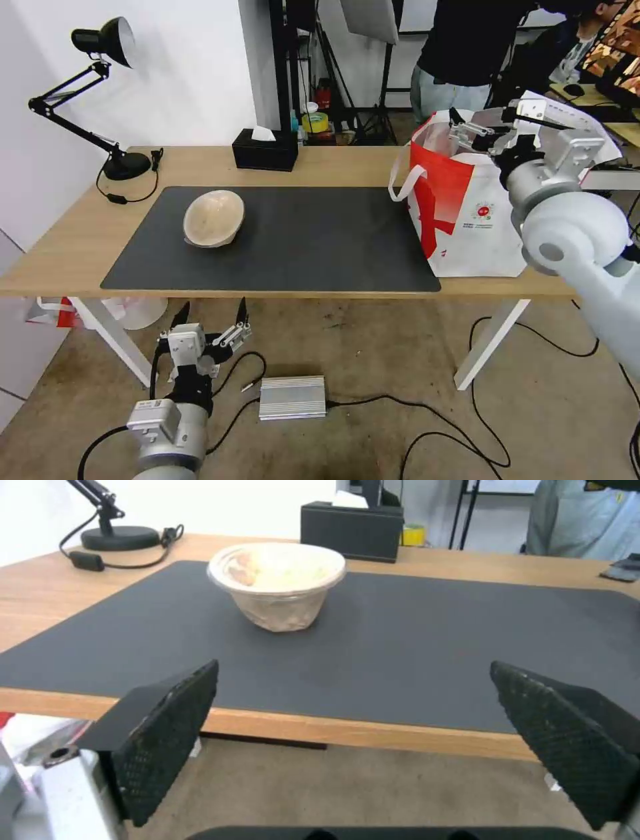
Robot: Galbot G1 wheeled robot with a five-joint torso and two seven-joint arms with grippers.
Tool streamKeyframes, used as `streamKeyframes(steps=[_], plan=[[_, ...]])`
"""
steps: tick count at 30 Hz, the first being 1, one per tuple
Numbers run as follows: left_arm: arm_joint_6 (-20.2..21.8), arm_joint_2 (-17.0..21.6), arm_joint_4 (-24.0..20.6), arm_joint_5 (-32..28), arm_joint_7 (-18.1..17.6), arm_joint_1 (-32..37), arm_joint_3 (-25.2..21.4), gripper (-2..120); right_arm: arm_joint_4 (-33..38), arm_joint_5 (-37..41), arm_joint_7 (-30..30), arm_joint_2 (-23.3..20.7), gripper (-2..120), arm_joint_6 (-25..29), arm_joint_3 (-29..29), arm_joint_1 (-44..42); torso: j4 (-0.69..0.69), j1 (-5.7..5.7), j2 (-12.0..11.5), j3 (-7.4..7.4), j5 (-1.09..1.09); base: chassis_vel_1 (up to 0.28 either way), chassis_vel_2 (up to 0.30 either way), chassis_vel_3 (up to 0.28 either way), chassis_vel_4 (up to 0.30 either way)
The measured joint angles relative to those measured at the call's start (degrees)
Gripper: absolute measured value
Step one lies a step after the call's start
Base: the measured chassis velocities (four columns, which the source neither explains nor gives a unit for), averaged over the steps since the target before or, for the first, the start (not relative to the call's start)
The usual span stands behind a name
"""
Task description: Pick up the trash from the table and place it into the takeout bag.
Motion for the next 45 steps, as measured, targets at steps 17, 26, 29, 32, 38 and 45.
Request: streamKeyframes(steps=[17, 26, 29, 32, 38, 45], plan=[[-0.2, 0.0, -0.3, 0.2, -0.1, 0.1, 0.2, 98, 3.6, -4.3, 0.6, 0.4, 100, 7.7, -0.5, -3.9, 0.0, 0.0, 0.0, 0.01, 0.0, 0.0, 0.0, 0.0, 0.0], [-0.3, 0.0, -0.3, 0.2, -0.1, 0.2, 0.3, 97, 6.9, -7.3, 1.1, 0.7, 100, 11.1, -0.6, -7.6, 0.0, 0.0, 0.0, 0.01, 0.01, 0.0, 0.0, 0.0, 0.0], [-0.3, 0.0, -0.3, 0.2, -0.1, 0.3, 0.3, 95, 8.2, -7.6, 1.0, 0.6, 100, 11.7, -0.6, -8.8, 0.0, 0.0, 0.0, 0.0, 0.01, 0.0, 0.0, 0.0, 0.0], [-0.3, 0.0, -0.5, 0.2, -0.1, 0.3, 0.3, 101, 9.7, -8.2, 0.1, 0.5, 100, 12.9, -0.6, -10.6, 0.0, 0.0, 0.0, 0.0, 0.0, 0.0, 0.0, 0.0, 0.0], [-0.4, 0.0, -0.8, 0.3, -0.1, 0.5, 0.3, 95, 12.4, -10.7, -1.0, 0.6, 100, 16.2, -0.9, -14.6, 0.0, 0.0, 0.0, 0.0, 0.01, 0.0, 0.0, 0.0, 0.0], [-0.5, 0.0, -1.0, 0.6, -0.1, 0.8, 0.4, 98, 15.4, -12.2, -0.8, 0.4, 100, 16.9, -0.8, -17.5, 0.0, 0.0, 0.0, 0.0, 0.0, 0.0, 0.0, 0.0, 0.0]])
